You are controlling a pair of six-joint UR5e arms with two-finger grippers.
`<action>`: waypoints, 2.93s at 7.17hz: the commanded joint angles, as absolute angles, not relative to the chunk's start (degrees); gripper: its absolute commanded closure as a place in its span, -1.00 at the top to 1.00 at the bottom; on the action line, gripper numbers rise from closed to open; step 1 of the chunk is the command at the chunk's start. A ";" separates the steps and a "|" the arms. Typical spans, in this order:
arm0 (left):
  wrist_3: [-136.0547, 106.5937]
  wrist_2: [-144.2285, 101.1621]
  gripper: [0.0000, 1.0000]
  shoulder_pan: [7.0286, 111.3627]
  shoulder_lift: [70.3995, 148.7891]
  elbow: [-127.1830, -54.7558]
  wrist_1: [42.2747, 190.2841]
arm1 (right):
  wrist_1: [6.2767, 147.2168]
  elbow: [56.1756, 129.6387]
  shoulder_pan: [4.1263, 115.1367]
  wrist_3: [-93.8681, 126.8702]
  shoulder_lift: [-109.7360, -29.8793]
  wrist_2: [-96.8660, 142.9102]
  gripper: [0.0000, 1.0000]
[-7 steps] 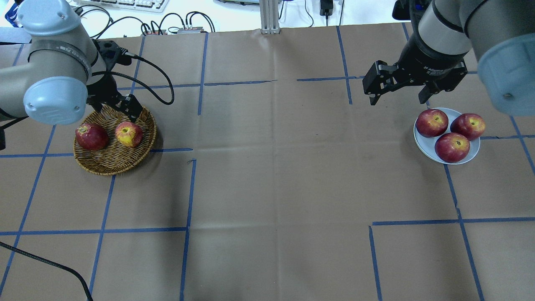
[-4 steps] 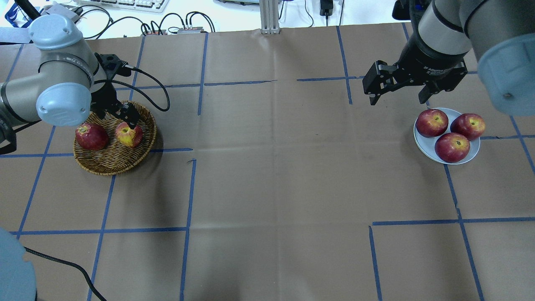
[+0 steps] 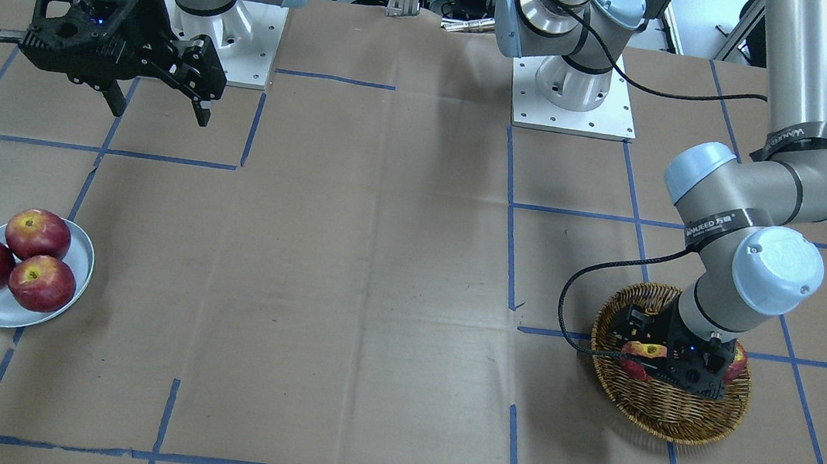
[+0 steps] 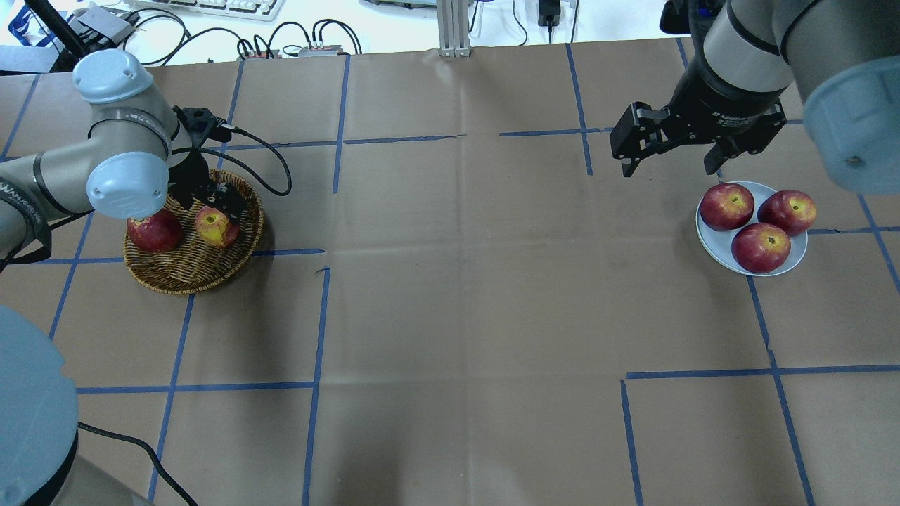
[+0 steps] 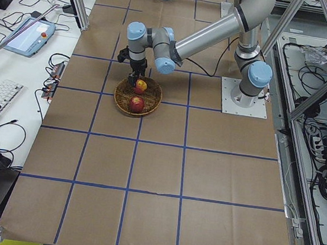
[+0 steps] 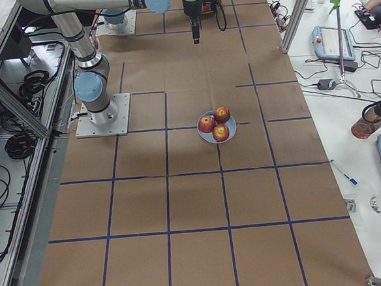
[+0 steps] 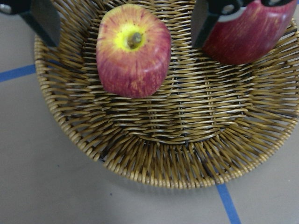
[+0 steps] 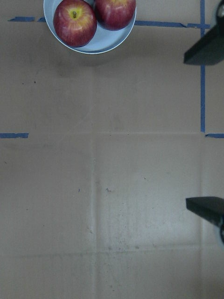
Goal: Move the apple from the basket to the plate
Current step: 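Lower the left gripper onto the red-yellow apple and close it, then lift the red-yellow apple with the left gripper toward the table center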
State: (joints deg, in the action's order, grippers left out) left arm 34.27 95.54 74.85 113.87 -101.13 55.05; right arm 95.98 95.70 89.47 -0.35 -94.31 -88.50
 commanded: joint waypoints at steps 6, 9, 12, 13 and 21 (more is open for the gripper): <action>34.72 95.63 -0.08 74.71 115.49 -103.28 50.80 | 95.98 95.71 89.47 -0.35 -94.31 -88.51 1.00; 27.38 95.80 -0.11 76.37 110.93 -102.31 53.16 | 95.98 95.71 89.47 -0.35 -94.31 -88.51 1.00; 6.86 95.80 -0.09 88.81 108.37 -100.99 56.07 | 95.98 95.71 89.47 -0.35 -94.31 -88.51 1.00; 1.03 95.89 -0.07 93.64 109.24 -99.51 56.25 | 95.98 95.71 89.47 -0.35 -94.31 -88.51 1.00; -21.89 92.99 -0.08 114.70 124.19 -88.86 56.69 | 95.89 95.89 89.47 -0.35 -94.31 -88.59 1.00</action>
State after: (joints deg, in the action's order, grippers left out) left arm -22.33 93.54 114.64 124.01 -88.68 56.81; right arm 95.91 95.88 89.47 -0.35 -94.30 -88.54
